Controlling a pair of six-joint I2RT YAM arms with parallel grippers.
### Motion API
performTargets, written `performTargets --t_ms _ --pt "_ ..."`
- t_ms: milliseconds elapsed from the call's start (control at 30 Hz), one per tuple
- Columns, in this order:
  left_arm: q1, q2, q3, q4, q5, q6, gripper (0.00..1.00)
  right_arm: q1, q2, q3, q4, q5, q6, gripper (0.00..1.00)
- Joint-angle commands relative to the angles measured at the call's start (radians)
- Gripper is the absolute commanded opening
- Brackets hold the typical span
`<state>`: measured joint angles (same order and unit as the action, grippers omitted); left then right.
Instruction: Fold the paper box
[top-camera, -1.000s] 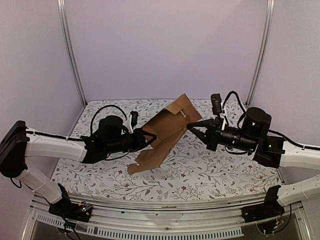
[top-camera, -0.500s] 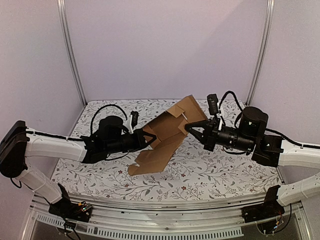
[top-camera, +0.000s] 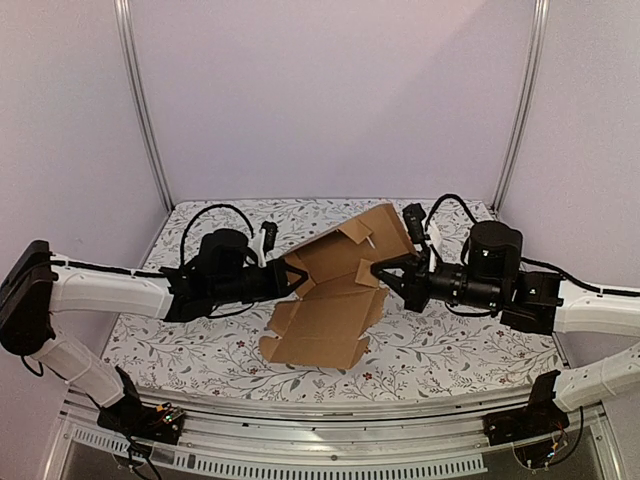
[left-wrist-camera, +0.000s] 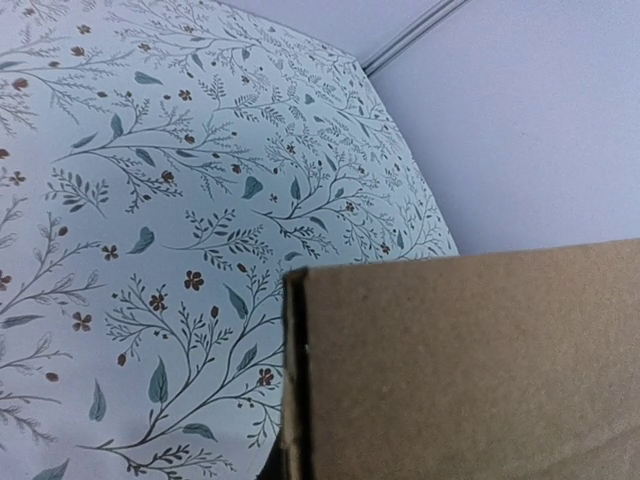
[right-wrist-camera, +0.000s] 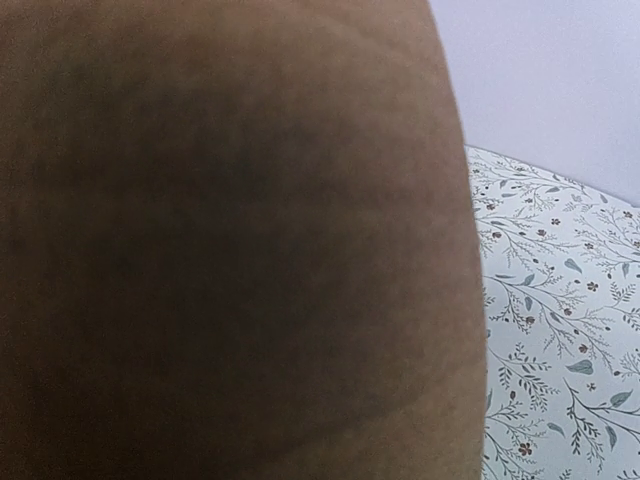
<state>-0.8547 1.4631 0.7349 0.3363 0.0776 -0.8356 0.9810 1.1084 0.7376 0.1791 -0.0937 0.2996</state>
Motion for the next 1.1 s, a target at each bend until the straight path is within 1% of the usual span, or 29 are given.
performTargets --t_ms 0,200,367,500,667,767,900,933,1067 --pt "-0.001 -0.038 0.058 -0.029 0.033 0.095 0.0 0.007 0.003 -0.042 -0.152 0.059 -0.043 0.0" --pt "0.0 -0.022 0.095 -0.061 0.053 0.125 0.0 0.009 -0.021 -0.049 -0.229 0.088 -0.065 0.0" --pt "0.0 -0.015 0.1 -0.078 0.04 0.141 0.0 0.009 -0.053 -0.044 -0.234 0.089 -0.065 0.0" --pt "0.0 -0.016 0.084 -0.085 0.009 0.156 0.0 0.009 -0.111 -0.037 -0.261 0.089 -0.059 0.01" --pt "0.0 -0.031 0.051 -0.078 -0.055 0.181 0.0 0.008 -0.192 -0.027 -0.359 0.088 -0.075 0.05" --pt "0.0 -0.037 0.038 -0.079 -0.074 0.199 0.0 0.008 -0.232 -0.014 -0.452 0.085 -0.098 0.09" --pt "-0.001 -0.048 0.024 -0.079 -0.114 0.223 0.0 0.01 -0.283 0.014 -0.582 0.088 -0.142 0.19" --pt "0.0 -0.052 0.021 -0.079 -0.121 0.229 0.0 0.01 -0.299 0.029 -0.624 0.114 -0.153 0.22" --pt "-0.001 -0.062 0.013 -0.089 -0.14 0.263 0.0 0.009 -0.331 0.08 -0.717 0.147 -0.189 0.27"
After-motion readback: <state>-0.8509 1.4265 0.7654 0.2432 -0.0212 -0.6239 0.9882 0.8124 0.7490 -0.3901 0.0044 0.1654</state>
